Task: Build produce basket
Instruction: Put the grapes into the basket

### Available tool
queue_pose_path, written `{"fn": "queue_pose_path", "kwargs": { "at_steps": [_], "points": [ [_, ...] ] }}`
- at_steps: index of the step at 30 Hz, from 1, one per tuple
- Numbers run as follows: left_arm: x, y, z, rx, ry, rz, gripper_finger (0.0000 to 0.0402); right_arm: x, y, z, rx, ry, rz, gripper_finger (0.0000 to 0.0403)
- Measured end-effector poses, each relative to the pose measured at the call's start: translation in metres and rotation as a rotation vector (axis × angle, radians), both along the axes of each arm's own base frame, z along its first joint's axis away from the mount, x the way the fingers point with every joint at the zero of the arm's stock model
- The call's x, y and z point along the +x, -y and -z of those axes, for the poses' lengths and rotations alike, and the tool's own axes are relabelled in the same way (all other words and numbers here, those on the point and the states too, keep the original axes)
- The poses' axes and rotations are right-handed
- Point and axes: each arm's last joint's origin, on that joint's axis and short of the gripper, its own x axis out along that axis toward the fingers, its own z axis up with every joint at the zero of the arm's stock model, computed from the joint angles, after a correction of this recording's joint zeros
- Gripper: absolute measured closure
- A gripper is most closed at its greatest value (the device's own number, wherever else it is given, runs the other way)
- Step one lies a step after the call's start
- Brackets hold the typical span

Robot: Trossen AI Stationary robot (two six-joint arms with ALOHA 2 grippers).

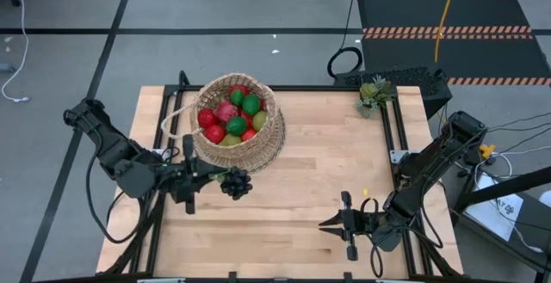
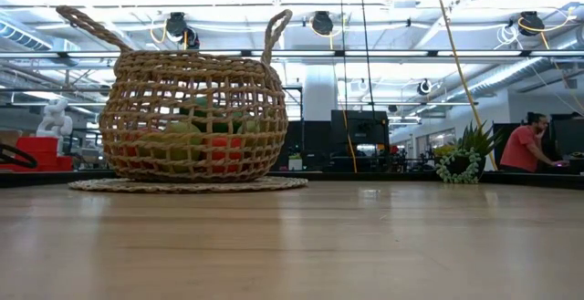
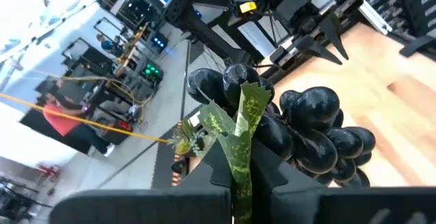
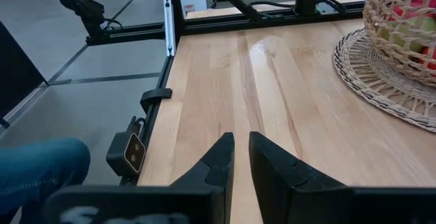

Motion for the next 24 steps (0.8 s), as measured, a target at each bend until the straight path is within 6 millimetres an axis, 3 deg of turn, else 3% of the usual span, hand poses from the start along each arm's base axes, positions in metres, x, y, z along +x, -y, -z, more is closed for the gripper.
{"fn": "queue_pose_path", "kwargs": {
  "at_steps": [24],
  "points": [
    [0.0054, -0.0077, -0.0032, -0.696, 0.14, -0.213, 0.0393, 0.0005, -0.0008, -0.0016, 0.012, 0.014, -0.002, 0.0363]
  ]
}}
